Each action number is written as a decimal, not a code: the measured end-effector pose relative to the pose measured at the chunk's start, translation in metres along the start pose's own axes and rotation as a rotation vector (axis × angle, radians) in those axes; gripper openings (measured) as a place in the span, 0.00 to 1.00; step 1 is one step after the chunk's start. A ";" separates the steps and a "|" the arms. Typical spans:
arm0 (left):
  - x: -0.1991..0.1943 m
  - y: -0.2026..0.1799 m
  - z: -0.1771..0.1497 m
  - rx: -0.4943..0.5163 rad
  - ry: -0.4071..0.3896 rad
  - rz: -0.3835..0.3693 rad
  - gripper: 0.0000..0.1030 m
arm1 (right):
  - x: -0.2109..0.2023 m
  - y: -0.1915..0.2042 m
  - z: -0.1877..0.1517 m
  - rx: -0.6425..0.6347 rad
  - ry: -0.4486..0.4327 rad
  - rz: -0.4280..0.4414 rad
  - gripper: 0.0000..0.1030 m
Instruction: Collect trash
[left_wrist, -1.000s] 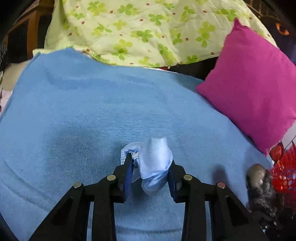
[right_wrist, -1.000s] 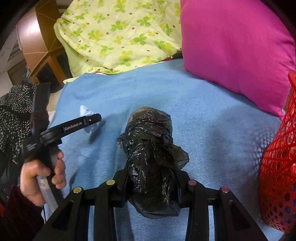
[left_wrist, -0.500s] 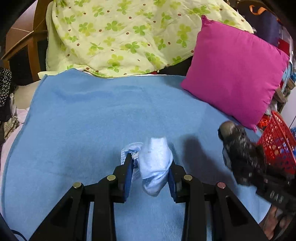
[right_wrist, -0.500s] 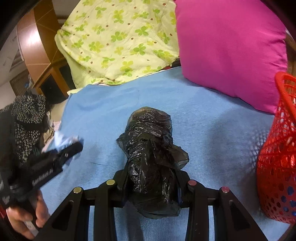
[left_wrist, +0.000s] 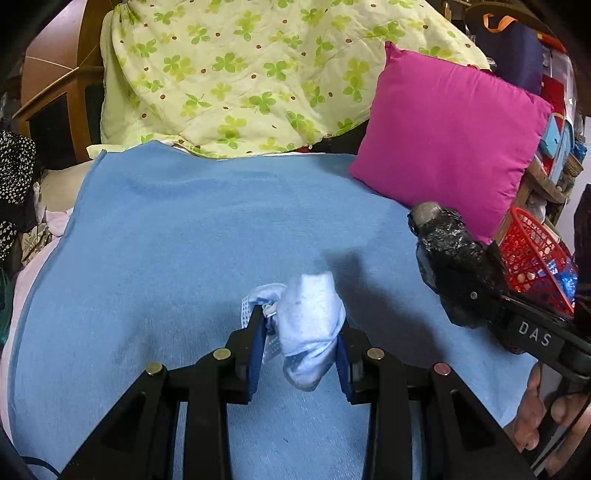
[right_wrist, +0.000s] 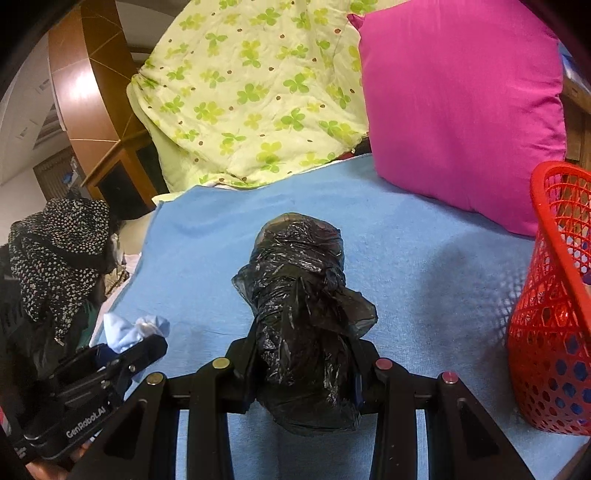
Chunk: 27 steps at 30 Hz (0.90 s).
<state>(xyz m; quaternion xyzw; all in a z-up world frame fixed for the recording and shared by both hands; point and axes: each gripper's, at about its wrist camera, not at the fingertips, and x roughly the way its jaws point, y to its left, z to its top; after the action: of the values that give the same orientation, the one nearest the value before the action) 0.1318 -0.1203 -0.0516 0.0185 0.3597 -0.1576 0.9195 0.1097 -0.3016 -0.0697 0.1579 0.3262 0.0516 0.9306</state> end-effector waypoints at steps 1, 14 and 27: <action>-0.002 0.000 -0.001 -0.002 -0.001 0.000 0.35 | -0.002 0.000 -0.001 0.002 -0.001 0.001 0.39; -0.026 -0.003 -0.011 0.014 -0.056 0.060 0.35 | -0.004 0.006 -0.001 -0.013 0.004 0.011 0.39; -0.013 0.022 -0.014 0.003 -0.034 0.144 0.35 | 0.002 0.031 -0.003 -0.067 0.011 0.040 0.39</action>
<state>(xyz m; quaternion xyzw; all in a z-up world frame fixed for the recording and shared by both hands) 0.1200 -0.0941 -0.0551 0.0429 0.3417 -0.0916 0.9343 0.1091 -0.2710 -0.0631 0.1327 0.3263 0.0819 0.9323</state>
